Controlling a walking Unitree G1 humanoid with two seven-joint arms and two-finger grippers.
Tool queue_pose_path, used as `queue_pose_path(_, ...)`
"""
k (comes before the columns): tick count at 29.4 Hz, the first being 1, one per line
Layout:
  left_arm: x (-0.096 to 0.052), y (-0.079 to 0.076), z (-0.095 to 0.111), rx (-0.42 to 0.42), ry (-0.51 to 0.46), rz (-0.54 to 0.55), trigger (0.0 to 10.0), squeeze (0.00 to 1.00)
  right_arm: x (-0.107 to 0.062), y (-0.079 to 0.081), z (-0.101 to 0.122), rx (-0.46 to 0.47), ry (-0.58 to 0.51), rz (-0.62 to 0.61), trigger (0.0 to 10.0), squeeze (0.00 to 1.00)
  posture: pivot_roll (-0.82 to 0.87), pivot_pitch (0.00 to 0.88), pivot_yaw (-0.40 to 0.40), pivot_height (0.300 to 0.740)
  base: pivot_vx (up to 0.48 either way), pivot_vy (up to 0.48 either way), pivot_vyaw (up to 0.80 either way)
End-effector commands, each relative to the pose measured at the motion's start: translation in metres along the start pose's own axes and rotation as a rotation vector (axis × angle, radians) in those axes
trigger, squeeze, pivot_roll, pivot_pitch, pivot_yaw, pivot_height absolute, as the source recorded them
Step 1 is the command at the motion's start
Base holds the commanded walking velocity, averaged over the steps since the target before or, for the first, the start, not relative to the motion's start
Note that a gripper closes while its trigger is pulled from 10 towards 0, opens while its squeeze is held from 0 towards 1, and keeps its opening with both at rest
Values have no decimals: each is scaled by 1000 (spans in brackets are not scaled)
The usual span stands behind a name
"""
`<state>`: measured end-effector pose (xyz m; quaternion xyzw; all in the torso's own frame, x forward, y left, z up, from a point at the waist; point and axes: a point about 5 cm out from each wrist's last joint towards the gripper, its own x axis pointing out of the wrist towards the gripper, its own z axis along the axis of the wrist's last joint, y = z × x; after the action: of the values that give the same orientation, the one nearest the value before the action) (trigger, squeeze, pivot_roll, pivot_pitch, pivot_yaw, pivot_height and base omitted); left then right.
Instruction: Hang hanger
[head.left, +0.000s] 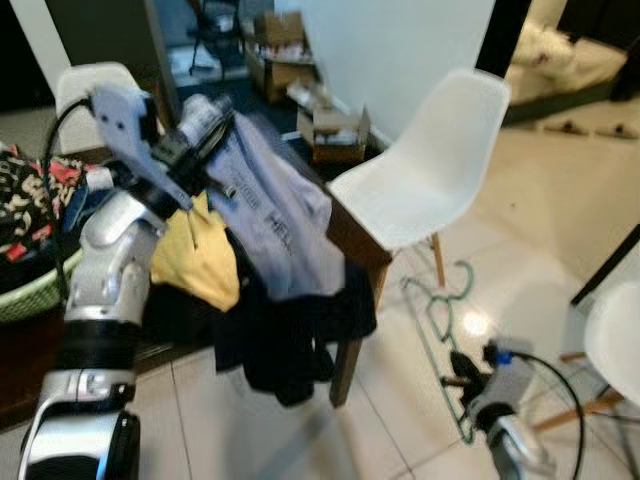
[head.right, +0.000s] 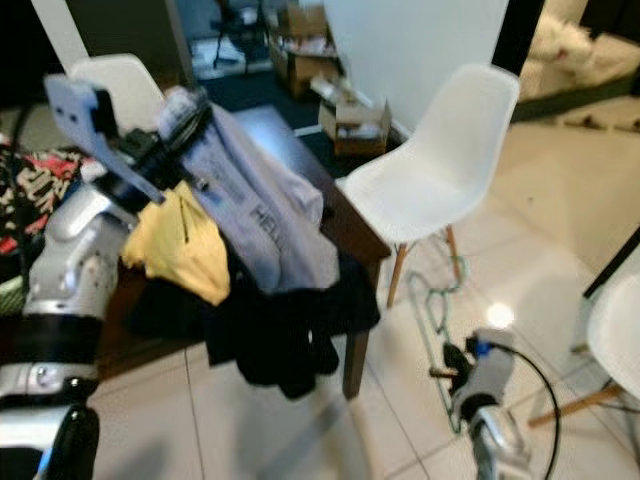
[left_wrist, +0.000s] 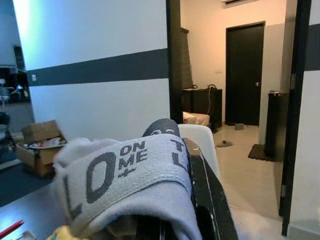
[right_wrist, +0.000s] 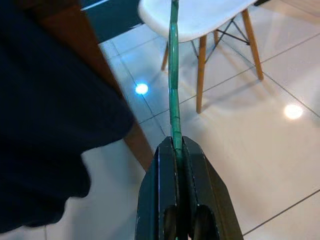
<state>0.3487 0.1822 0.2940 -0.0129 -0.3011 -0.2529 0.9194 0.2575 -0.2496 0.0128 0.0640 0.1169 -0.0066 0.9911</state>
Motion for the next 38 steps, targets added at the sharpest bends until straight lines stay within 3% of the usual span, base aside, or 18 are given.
queue_pose_path(1, 7, -3, 7, 2, -25, -17, 10000, 0, -3, -5, 1, 4, -3, -22, 10000, 0, -52, 84, 21, 740, 480, 0, 0)
queue_pose_path(5, 7, -3, 9, 6, -20, -14, 10000, 0, -3, -5, 1, 4, -3, -22, 10000, 0, -52, 84, 21, 740, 480, 0, 0)
queue_pose_path(8, 4, 12, 12, 53, 2, 89, 10000, 0, -4, -6, 0, 7, -3, -26, 10000, 0, -53, 91, 23, 740, 480, 0, 0)
queue_pose_path(11, -6, 31, -3, 52, 95, 247, 10000, 0, -4, -6, 0, 8, -1, -29, 10000, 0, -52, 96, 22, 740, 0, 0, 0)
queue_pose_path(12, -15, 36, -14, 53, 155, 301, 10000, 1000, -5, -7, 0, 8, -2, -31, 10000, 0, -54, 99, 25, 740, 0, 0, 0)
queue_pose_path(13, -27, 42, -27, 65, 233, 380, 10000, 1000, -5, -7, 1, 8, -2, -34, 10000, 0, -54, 100, 25, 740, 0, 0, 0)
queue_pose_path(15, -27, 42, -27, 65, 233, 380, 10000, 1000, -5, -7, 1, 8, -2, -34, 10000, 0, -54, 100, 25, 740, 0, 0, 0)
queue_pose_path(17, -43, 46, -39, 73, 314, 471, 10000, 1000, -5, -8, 1, 9, -4, -37, 10000, 0, -53, 102, 28, 740, 0, 0, 0)
queue_pose_path(21, -50, 46, -44, 69, 349, 504, 10000, 1000, -5, -8, 2, 9, -4, -39, 10000, 0, -48, 105, 25, 740, 0, 0, 0)
queue_pose_path(23, -59, 35, -58, -3, 411, 475, 10000, 1000, -5, -10, 2, 13, -3, -48, 10000, 0, -41, 107, 19, 740, 0, 0, 0)
queue_pose_path(25, -72, 12, -79, -120, 510, 391, 10000, 1000, -5, -12, 2, 19, -1, -62, 10000, 0, -37, 107, 16, 740, 0, 0, 0)
queue_pose_path(28, -78, -3, -88, -148, 566, 333, 10000, 1000, -5, -15, 3, 36, -4, -82, 10000, 0, -35, 108, 15, 740, 0, 0, 0)
queue_pose_path(29, -88, -9, -96, -116, 656, 304, 10000, 1000, -5, -21, 5, 43, -12, -114, 10000, 0, -34, 108, 16, 740, 0, 0, 0)
queue_pose_path(30, -88, -9, -96, -116, 656, 304, 10000, 1000, -5, -21, 5, 43, -12, -114, 10000, 0, -34, 108, 16, 740, 0, 0, 0)
queue_pose_path(31, -102, -5, -105, 17, 778, 310, 10000, 1000, -6, -31, 13, 37, -32, -161, 10000, 0, -35, 109, 14, 740, 0, 0, 0)
queue_pose_path(32, -102, -5, -105, 17, 778, 310, 10000, 1000, -6, -31, 13, 37, -32, -161, 10000, 0, -35, 109, 14, 740, 0, 0, 0)
queue_pose_path(35, -137, 30, -109, 282, 987, 431, 10000, 1000, -8, -63, 47, -51, -116, -289, 10000, 0, -35, 109, 14, 740, 0, 0, 0)
queue_pose_path(38, -144, 37, -106, 323, 1010, 464, 10000, 1000, -9, -71, 59, -73, -146, -328, 10000, 0, -44, 111, 14, 740, 0, 0, 0)
